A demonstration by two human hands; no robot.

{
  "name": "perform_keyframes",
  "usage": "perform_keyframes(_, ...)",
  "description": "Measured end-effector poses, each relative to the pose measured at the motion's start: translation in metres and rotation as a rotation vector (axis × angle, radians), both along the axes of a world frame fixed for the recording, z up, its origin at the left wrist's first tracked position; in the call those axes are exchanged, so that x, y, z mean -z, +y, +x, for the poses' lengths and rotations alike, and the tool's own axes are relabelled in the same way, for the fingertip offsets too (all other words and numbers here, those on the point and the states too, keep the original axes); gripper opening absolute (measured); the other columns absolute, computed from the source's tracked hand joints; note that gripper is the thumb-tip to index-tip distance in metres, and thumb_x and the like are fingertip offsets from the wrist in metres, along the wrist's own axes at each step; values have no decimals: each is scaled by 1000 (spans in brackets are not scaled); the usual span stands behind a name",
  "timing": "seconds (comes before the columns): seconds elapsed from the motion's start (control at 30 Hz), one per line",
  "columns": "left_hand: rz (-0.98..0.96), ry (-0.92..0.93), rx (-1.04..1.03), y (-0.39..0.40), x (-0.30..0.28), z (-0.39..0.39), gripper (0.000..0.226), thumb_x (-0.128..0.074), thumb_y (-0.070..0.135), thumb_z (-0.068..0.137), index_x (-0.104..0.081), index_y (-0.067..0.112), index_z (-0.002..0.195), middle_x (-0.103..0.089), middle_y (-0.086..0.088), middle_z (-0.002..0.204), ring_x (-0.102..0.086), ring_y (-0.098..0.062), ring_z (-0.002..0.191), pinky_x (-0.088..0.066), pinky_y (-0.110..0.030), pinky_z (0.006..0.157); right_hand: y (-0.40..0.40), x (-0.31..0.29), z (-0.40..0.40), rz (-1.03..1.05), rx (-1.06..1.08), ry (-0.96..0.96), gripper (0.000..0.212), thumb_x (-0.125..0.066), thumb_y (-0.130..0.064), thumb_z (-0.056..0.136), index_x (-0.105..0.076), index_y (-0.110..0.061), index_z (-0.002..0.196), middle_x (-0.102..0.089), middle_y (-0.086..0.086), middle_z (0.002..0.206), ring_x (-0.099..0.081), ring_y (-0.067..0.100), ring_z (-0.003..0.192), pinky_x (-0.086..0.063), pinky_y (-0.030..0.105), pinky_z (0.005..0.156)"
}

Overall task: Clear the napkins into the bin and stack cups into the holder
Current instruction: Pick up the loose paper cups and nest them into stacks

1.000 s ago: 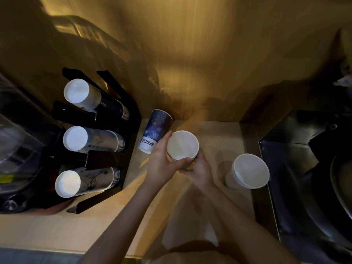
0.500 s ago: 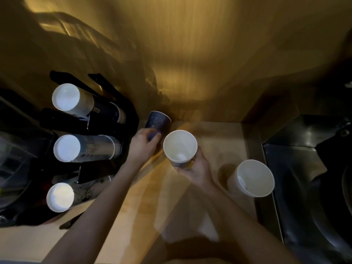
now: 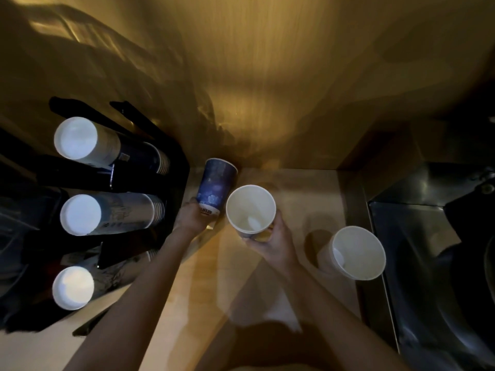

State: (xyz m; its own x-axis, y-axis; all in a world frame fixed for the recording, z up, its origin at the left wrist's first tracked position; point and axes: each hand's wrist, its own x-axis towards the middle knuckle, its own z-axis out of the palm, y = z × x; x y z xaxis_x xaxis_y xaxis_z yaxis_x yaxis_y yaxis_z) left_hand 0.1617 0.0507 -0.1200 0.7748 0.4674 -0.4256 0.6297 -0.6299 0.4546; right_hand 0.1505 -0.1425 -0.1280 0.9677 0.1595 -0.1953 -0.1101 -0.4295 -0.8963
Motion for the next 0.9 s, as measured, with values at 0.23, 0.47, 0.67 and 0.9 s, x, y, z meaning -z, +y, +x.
perform_keyframes(0.23,16,-57,101,12,-79,-24,56,-78,37,65,-61,9,110,-65,-9,94,-57,-24,84,-39,-28,68,0,-2,-7,23,19,-36,76,-85,-12,56,-46,-10,121,-52,-7,105,-53,9,96,-47,26,83)
perform_keyframes(0.47,-378,-550,106,-7,-155,-50,87,-84,36,53,-47,14,129,-65,3,106,-64,-8,95,-52,-25,85,3,0,-9,20,27,-6,75,-85,-12,56,-46,-11,120,-57,-4,102,-57,15,97,-45,26,80)
perform_keyframes(0.67,-622,-678,44,-47,-113,-52,70,-87,7,48,-52,14,108,-66,0,102,-65,-1,91,-50,-8,76,3,-2,-9,29,5,4,73,-84,-11,58,-45,-14,120,-56,-6,104,-57,13,99,-41,21,80)
perform_keyframes(0.9,-334,-630,48,-64,-72,-53,71,-84,15,59,-48,7,120,-56,-3,117,-53,-14,108,-40,-2,74,2,-8,-7,-6,-46,3,75,-83,-12,59,-43,-12,123,-52,-8,104,-51,7,98,-32,8,74)
